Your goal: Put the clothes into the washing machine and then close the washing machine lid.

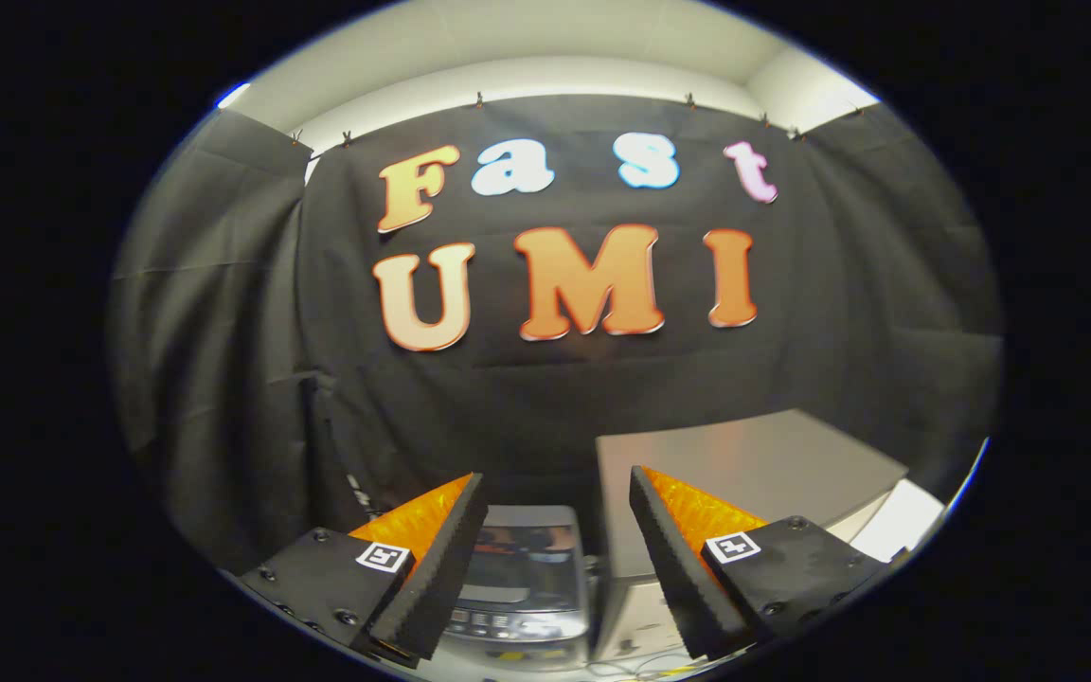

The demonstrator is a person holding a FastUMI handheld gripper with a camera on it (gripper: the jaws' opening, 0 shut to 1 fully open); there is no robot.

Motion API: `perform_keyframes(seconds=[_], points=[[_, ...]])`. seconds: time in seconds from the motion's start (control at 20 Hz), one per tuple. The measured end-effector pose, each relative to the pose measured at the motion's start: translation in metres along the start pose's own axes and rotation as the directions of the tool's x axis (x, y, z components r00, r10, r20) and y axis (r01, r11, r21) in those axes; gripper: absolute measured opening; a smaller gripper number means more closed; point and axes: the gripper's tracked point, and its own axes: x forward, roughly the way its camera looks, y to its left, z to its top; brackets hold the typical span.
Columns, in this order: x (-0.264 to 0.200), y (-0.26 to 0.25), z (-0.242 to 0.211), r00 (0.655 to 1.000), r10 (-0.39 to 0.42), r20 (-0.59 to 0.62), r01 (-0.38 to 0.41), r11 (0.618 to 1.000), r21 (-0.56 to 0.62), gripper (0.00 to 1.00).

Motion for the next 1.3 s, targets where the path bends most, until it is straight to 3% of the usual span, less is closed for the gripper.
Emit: perform_keyframes(seconds=[0.1, 0.45, 0.8, 1.3], points=[[-0.03, -0.039, 0.019, 0.998, -0.057, 0.031, 0.058, 0.998, -0.027, 0.97], [-0.094, -0.141, 0.065, 0.986, -0.12, 0.114, 0.122, 0.993, -0.008, 0.97], [-0.11, -0.194, 0.112, 0.977, -0.045, 0.209, 0.049, 0.999, -0.014, 0.97], [-0.076, -0.206, 0.1, 0.985, 0.005, 0.173, -0.008, 1.0, 0.016, 0.97]])
